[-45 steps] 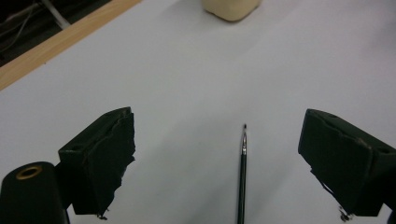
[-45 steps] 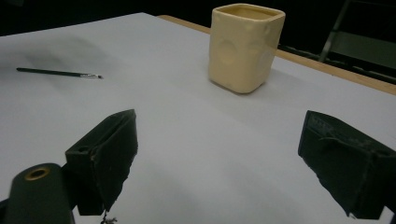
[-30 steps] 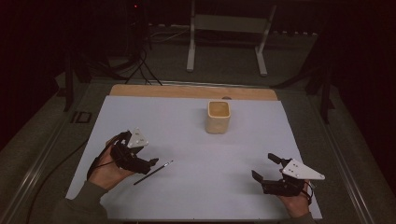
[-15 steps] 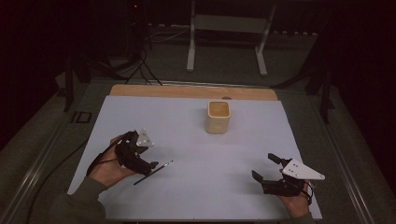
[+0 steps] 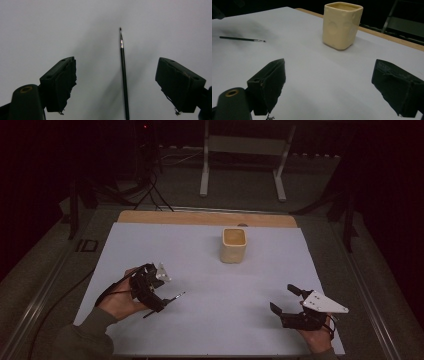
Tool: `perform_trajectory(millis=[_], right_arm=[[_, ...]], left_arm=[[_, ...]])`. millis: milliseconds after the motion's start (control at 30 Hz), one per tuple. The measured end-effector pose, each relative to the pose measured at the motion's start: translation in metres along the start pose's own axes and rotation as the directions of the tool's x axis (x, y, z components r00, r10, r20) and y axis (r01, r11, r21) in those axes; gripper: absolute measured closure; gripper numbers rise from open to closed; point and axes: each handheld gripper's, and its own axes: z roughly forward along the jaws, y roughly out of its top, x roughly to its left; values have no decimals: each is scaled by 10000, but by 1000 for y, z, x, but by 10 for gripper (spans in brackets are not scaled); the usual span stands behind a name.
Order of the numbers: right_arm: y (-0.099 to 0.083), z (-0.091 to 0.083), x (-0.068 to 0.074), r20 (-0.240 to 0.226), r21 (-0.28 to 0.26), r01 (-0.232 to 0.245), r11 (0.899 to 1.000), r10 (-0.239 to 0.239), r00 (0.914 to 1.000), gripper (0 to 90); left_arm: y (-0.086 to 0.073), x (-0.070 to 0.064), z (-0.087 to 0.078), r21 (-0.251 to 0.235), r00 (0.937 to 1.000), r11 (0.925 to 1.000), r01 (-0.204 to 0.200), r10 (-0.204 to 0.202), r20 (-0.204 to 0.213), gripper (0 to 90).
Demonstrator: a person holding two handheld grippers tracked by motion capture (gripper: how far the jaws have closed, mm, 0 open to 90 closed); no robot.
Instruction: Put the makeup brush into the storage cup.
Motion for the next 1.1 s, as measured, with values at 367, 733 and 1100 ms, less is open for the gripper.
perform_trajectory(millis=[367, 733, 1100], right_arm=[[0, 0, 0, 0, 11, 17, 10000, -17, 10000, 117], [0, 0, 1, -15, 32, 46, 10000, -46, 10000, 117], [0, 0, 1, -6, 50, 76, 10000, -76, 10000, 118]], left_arm=[[3, -2, 9, 827, 9999, 9965, -77, 66, 143, 179], [5, -3, 17, 1205, 9997, 9926, -123, 97, 216, 185], [7, -1, 34, 1774, 9996, 9841, 36, -85, 266, 199]])
